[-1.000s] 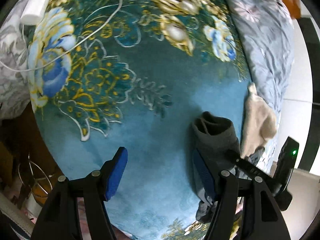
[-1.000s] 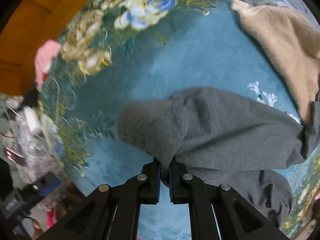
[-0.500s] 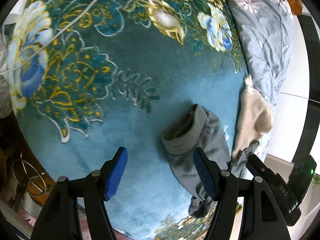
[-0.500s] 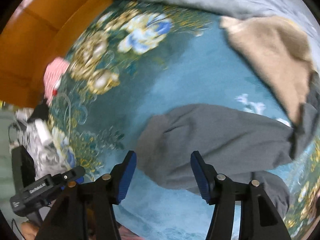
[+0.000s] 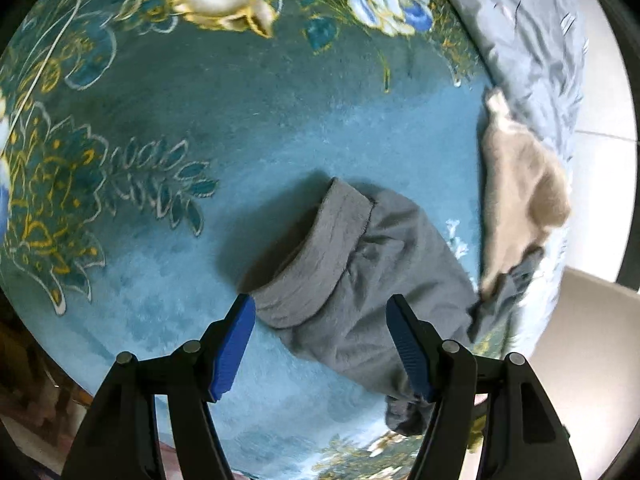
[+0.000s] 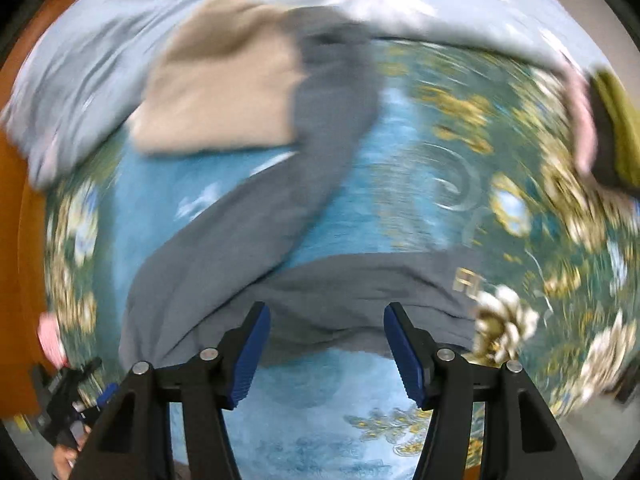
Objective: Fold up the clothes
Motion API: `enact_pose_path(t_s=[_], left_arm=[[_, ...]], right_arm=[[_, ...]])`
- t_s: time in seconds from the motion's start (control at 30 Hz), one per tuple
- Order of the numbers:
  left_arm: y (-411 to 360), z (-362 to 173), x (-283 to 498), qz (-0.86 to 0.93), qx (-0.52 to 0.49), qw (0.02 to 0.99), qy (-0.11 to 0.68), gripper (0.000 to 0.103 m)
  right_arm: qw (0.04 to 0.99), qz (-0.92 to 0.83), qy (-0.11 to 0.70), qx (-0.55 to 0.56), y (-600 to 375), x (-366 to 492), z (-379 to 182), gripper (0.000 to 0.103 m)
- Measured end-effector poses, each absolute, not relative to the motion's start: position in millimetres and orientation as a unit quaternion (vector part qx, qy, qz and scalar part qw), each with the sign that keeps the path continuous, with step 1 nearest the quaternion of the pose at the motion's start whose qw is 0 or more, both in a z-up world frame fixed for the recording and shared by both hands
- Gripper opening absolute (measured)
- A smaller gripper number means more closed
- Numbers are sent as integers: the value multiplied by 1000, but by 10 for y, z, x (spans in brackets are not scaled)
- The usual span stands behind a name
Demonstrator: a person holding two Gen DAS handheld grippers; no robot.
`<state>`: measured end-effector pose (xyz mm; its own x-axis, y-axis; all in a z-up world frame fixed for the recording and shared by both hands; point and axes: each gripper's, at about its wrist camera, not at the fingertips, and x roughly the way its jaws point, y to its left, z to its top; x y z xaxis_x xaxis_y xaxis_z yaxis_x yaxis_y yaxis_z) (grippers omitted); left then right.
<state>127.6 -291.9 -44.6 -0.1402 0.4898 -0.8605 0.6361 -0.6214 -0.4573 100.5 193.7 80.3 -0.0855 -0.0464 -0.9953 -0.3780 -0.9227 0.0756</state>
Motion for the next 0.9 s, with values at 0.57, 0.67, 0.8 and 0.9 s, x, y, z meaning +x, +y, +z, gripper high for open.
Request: enact_pose_path(t_s=[0.57, 0.67, 0.8, 0.9], left_arm=[[-2676, -785, 657, -616, 697, 92, 356, 69], [-2630, -846, 580, -615, 703, 85, 347, 69], [-2594, -949, 534, -609, 711, 77, 344, 68], [-2595, -990, 550, -605, 709, 78, 353, 65]], right_arm=[[88, 691, 142, -703, 2120, -300, -190, 64], [84, 691, 115, -709, 2045, -580, -360, 64], [92, 685, 48, -721, 1971, -844, -568, 64], [94, 680, 30, -727, 1973, -942, -685, 64]])
